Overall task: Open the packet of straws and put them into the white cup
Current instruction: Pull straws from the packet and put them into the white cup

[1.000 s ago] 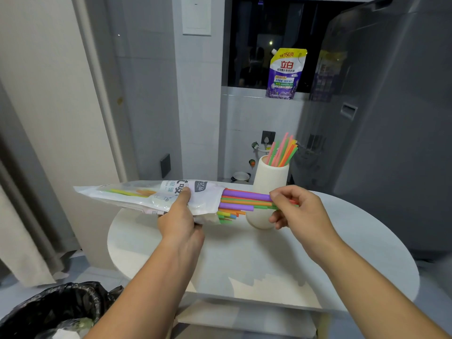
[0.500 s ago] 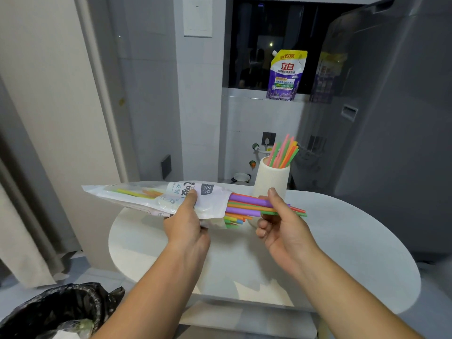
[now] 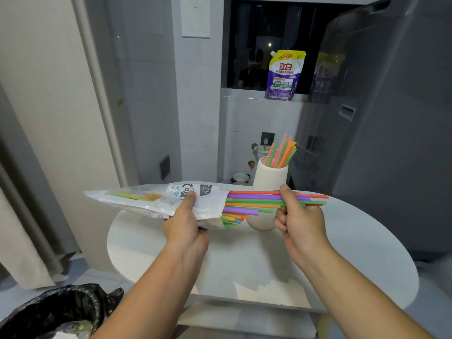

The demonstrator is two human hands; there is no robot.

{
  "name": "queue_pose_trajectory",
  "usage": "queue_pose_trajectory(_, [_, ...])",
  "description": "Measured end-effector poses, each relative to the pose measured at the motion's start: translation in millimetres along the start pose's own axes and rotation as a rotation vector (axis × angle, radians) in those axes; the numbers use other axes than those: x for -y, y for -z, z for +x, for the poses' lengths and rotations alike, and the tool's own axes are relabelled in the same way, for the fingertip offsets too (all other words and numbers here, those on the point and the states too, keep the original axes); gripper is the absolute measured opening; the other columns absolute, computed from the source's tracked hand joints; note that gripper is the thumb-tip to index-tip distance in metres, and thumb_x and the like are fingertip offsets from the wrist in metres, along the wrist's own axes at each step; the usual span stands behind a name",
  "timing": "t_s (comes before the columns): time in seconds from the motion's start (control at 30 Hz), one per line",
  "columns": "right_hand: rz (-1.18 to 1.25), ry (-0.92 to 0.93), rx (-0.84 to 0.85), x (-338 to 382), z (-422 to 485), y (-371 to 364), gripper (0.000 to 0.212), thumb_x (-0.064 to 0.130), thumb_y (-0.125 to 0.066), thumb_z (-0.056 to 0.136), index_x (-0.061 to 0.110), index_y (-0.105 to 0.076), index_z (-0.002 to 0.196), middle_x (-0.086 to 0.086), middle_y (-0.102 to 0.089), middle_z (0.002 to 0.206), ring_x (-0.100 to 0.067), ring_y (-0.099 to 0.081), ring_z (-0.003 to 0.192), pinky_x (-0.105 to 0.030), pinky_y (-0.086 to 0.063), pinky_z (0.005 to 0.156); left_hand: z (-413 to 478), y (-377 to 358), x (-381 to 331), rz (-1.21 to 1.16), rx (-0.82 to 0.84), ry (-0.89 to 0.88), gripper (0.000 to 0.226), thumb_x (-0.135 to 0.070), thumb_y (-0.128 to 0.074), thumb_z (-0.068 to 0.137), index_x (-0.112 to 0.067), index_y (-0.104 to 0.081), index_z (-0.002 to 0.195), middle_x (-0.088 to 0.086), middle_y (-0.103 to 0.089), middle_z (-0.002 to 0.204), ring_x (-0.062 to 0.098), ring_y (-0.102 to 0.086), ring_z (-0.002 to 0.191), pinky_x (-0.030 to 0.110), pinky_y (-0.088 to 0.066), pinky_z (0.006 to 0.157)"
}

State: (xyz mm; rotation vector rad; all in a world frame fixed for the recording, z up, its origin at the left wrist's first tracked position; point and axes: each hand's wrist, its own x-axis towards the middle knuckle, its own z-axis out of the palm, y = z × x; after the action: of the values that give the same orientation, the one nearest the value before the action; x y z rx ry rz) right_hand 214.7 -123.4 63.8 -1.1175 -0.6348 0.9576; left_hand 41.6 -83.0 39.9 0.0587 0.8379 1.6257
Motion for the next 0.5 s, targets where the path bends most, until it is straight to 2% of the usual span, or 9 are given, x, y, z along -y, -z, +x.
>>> queue_pose_trajectory(0.07, [-0.012,0.029,-0.011,-0.5,0.9,0.3,0.032,0.026,-0.069,0.093,0.009,-0.061,0.067,0.0,-0.046,0.047,-0.015,-0.04,0.044,-0.031,-0.033,0.049,-0.2,-0.3,2.4,0.003,0.005,0.008,0.051,-0.007,-0.075,0.092,-0.013,-0.059,0.14,0.005,-0.075,0.125,0.019,-0.076,0.089,0.025,-0.058,0.047])
queue_pose_trajectory(0.13, [-0.011,0.025,-0.015,-1.8,0.6,-0.1,0.026,0.03,-0.073,0.09,0.005,-0.071,0.082,-0.004,-0.059,0.058,-0.013,-0.05,0.049,-0.03,-0.042,0.053,0.7,-0.1,4.4,0.004,0.013,0.012,0.051,-0.008,-0.075,0.092,-0.013,-0.058,0.141,0.005,-0.075,0.125,0.019,-0.076,0.088,0.025,-0.058,0.047])
queue_pose_trajectory(0.3, [0.043,-0.006,0.02,-1.2,2.5,-2.5,0.022,0.027,-0.079,0.083,0.006,-0.072,0.088,-0.009,-0.071,0.08,-0.019,-0.064,0.069,-0.03,-0.051,0.059,4.5,0.9,6.7,-0.005,0.033,0.02,0.052,-0.009,-0.074,0.093,-0.012,-0.058,0.142,0.005,-0.075,0.126,0.018,-0.076,0.089,0.024,-0.058,0.048])
queue_pose_trajectory(0.4, [0.051,0.007,0.053,1.5,2.9,-2.7,0.02,0.024,-0.078,0.084,0.007,-0.073,0.093,-0.008,-0.077,0.088,-0.022,-0.074,0.082,-0.033,-0.058,0.07,4.5,0.3,7.0,-0.006,0.038,0.029,0.051,-0.009,-0.074,0.093,-0.011,-0.058,0.142,0.006,-0.075,0.127,0.018,-0.076,0.086,0.024,-0.057,0.047])
queue_pose_trajectory(0.5, [-0.002,0.04,0.049,0.6,4.5,-2.5,0.02,0.026,-0.075,0.086,0.008,-0.074,0.096,-0.008,-0.079,0.094,-0.024,-0.076,0.089,-0.041,-0.061,0.083,4.7,0.2,7.3,-0.004,0.037,0.033,0.051,-0.008,-0.074,0.093,-0.012,-0.058,0.142,0.006,-0.075,0.127,0.019,-0.076,0.087,0.027,-0.059,0.048])
